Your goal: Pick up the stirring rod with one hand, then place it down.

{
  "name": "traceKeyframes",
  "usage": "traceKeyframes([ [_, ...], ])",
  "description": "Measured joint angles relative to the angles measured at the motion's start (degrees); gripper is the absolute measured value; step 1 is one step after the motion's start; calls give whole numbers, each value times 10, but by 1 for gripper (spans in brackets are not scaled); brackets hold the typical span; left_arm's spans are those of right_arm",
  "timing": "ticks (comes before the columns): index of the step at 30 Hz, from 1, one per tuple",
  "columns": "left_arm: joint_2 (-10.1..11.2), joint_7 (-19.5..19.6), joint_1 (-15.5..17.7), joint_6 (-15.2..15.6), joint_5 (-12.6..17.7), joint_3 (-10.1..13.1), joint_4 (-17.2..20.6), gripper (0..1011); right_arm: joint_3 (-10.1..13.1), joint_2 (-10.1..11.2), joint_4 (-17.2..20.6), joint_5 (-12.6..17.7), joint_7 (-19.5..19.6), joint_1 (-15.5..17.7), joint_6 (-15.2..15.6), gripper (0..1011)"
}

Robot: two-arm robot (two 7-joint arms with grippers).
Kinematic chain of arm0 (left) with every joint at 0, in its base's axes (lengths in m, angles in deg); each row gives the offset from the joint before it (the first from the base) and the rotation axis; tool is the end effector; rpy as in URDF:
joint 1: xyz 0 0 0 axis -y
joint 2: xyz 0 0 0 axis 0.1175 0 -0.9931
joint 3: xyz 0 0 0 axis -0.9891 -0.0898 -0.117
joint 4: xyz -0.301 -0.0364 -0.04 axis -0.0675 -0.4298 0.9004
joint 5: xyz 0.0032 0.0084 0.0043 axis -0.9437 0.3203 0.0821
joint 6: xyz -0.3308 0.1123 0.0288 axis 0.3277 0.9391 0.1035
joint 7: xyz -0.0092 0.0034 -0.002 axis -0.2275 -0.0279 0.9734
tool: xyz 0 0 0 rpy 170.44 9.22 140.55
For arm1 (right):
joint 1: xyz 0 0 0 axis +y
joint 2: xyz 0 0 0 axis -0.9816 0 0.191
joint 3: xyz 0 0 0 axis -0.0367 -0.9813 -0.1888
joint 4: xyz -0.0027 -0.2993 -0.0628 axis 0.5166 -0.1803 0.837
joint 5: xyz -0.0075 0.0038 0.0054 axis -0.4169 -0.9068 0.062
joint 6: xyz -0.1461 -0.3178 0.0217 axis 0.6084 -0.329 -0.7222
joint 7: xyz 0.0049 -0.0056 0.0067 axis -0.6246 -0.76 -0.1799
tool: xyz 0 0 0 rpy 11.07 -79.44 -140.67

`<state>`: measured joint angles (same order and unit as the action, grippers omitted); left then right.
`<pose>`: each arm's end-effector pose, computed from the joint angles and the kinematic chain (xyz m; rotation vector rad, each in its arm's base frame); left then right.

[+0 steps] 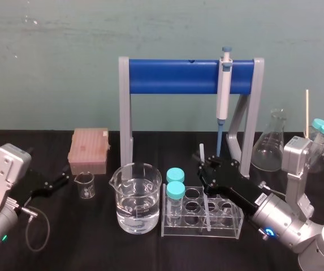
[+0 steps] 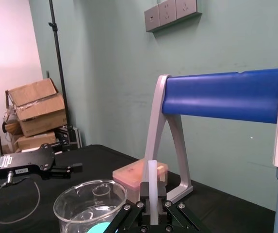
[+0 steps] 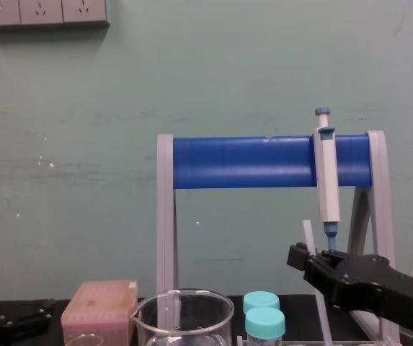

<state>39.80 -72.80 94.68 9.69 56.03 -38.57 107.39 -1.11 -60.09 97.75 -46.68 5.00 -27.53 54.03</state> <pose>0.4001 0.0805 -0.3229 0.3045 -0.2851 1.2479 0.4383 -0.0195 -0.3366 0.1661 -0.0411 -0.7433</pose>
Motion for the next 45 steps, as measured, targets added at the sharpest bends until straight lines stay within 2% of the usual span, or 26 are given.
traceKeyframes([
  [33,0,0,0,0,0,0,0,1000,2,3,3,-3,1,6,4,87],
  [39,0,0,0,0,0,0,0,1000,2,3,3,-3,1,6,5,222],
  [42,0,0,0,0,0,0,0,1000,2,3,3,-3,1,6,5,361],
  [45,0,0,0,0,0,0,0,1000,2,3,3,-3,1,6,5,416],
])
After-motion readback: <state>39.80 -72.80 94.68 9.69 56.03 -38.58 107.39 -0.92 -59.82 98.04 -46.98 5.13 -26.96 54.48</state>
